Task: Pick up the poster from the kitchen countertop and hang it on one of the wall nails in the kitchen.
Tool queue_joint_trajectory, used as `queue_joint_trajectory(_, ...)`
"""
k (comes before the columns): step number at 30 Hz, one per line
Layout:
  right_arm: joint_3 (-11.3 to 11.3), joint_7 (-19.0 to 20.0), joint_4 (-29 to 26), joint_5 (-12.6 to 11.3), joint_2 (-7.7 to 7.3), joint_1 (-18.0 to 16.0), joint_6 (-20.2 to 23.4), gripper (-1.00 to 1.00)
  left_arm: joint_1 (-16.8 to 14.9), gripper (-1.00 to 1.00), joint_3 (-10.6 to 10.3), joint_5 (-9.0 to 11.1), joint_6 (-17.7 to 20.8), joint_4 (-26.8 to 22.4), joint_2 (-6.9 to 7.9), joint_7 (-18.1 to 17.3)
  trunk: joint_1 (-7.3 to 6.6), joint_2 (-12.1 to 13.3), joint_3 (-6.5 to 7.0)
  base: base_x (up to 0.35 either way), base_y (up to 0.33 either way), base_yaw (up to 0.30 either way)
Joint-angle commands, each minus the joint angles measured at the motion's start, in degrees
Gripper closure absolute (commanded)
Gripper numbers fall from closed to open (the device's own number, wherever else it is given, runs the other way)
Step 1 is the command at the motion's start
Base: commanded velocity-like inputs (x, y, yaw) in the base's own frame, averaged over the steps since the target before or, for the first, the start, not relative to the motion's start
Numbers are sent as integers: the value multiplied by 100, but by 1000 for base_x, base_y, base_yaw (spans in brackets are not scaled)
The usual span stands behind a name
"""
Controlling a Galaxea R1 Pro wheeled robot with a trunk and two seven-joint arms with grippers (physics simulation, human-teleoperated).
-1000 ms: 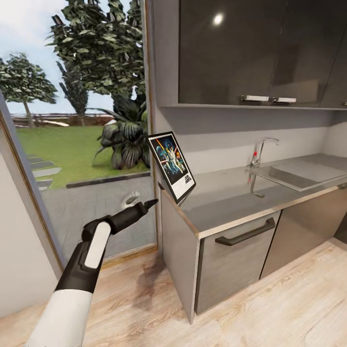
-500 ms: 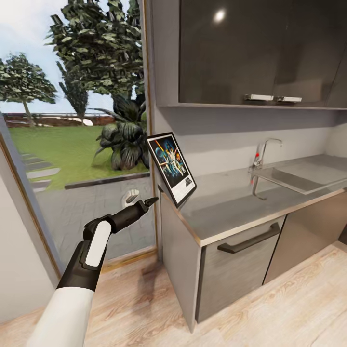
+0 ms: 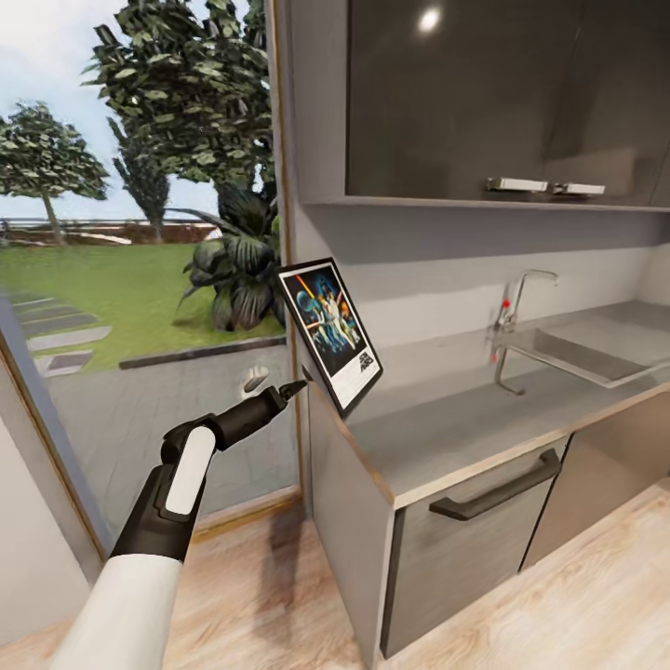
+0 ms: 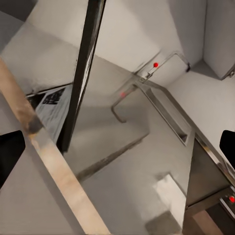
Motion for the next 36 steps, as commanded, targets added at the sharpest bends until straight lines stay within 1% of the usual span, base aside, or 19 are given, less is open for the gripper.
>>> queue_joint_trajectory(1, 0, -11, 4, -3, 0, -4, -18, -100, -5, -100, 21, 0, 43, -1, -7, -23, 3, -3, -6, 269, 0, 0)
queue_joint_trajectory(8, -2, -11, 4, -6, -1, -4, -18, -100, -5, -100, 21, 0, 45, 0, -7, -23, 3, -3, -6, 108, -4, 0)
queue_joint_trajectory(15, -2, -11, 4, -6, -1, -4, -18, -100, -5, -100, 22, -6, 37, 18, -7, -23, 3, -3, -6, 114, -74, 0)
queue_joint_trajectory(19, -2, -11, 4, -6, -1, -4, -18, -100, -5, -100, 14, -13, 0, 218, -12, -23, 3, -3, -6, 18, -12, 0)
queue_joint_trajectory(25, -2, -11, 4, 2, -1, -4, -18, -100, -5, -100, -110, -17, -194, 343, -115, -23, 3, -3, -6, 42, -36, 0)
queue_joint_trajectory(29, -2, -11, 4, 1, -1, -4, -18, -100, -5, -100, -125, -17, -221, 368, -127, -23, 3, -3, -6, 123, -109, 0)
queue_joint_trajectory(36, -2, -11, 4, 3, -1, -4, -18, -100, -5, -100, -127, -26, -240, 472, -130, -23, 3, -3, -6, 25, -22, 0)
